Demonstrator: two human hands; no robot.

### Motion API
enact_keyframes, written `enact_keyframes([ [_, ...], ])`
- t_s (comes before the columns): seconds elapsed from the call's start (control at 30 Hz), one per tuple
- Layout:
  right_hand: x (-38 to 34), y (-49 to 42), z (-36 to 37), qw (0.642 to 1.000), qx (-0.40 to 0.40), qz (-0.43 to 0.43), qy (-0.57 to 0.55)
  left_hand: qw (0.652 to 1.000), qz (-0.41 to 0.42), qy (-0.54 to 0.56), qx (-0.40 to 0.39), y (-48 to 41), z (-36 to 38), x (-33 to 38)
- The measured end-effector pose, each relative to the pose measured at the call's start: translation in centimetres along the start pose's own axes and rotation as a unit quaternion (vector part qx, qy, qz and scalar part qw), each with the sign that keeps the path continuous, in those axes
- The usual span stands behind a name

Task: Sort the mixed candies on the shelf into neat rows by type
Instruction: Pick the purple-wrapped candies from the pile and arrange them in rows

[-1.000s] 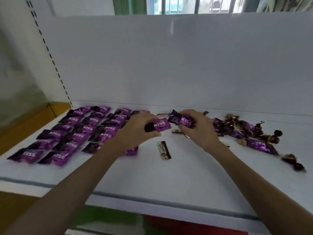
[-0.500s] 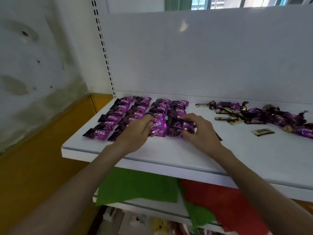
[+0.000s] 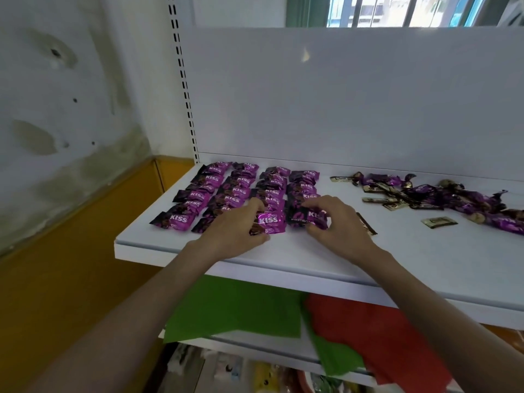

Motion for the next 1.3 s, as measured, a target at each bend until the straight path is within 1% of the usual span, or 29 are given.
enact_keyframes([
  [0.13, 0.7, 0.6, 0.5, 0.999, -0.018, 0.002, 0.035, 0.997, 0.036, -0.068, 0.017, -0.3, -0.4, 0.4],
  [0.23, 0.7, 1.2, 1.2, 0.996, -0.034, -0.01, 0.082, 0.992, 0.046, -0.114, -0.005, -0.6, -0.1, 0.6],
  [0.3, 0.3, 1.5, 1.5, 0.993, -0.037, -0.023, 0.109, 0.992, 0.05, -0.116, -0.015, -0.8, 0.1, 0.6],
  [0.5, 0.8, 1.9, 1.7, 0.992, -0.047, -0.012, 0.114, 0.993, 0.05, -0.105, -0.034, -0.6, 0.4, 0.8],
  [0.67, 0.9, 2.0, 1.5, 0.994, -0.037, -0.012, 0.097, 0.992, 0.052, -0.109, -0.02, -0.3, 0.1, 1.3],
  [0.77, 1.0, 2.1, 1.4, 0.995, -0.037, -0.018, 0.09, 0.992, 0.045, -0.112, -0.026, -0.4, 0.3, 1.0],
  [0.87, 1.6, 2.3, 0.1, 0.997, -0.01, -0.008, 0.077, 0.994, 0.038, -0.105, -0.012, -0.7, 0.1, 0.8],
  [1.0, 4.0, 2.6, -2.5, 0.997, 0.035, 0.025, 0.066, 0.996, 0.061, -0.042, 0.039, -1.8, -0.2, 3.8],
  [1.07, 6.2, 2.6, -3.6, 0.996, 0.042, 0.047, 0.069, 0.996, 0.077, -0.007, 0.046, -2.5, 0.5, 6.4],
  [1.17, 9.7, 1.7, -5.0, 0.992, 0.045, 0.072, 0.094, 0.995, 0.102, 0.003, 0.014, -4.1, 3.2, 10.1],
  [1.3, 14.2, -0.3, -5.9, 0.991, 0.014, 0.083, 0.109, 0.993, 0.106, -0.033, -0.028, -7.0, 6.3, 12.7],
])
Point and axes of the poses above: each hand's wrist, its own y-axis away from the middle knuckle, its own z-axis out of the palm, x = y × z, the point moved 9 cm from there along -y, towards the middle knuckle
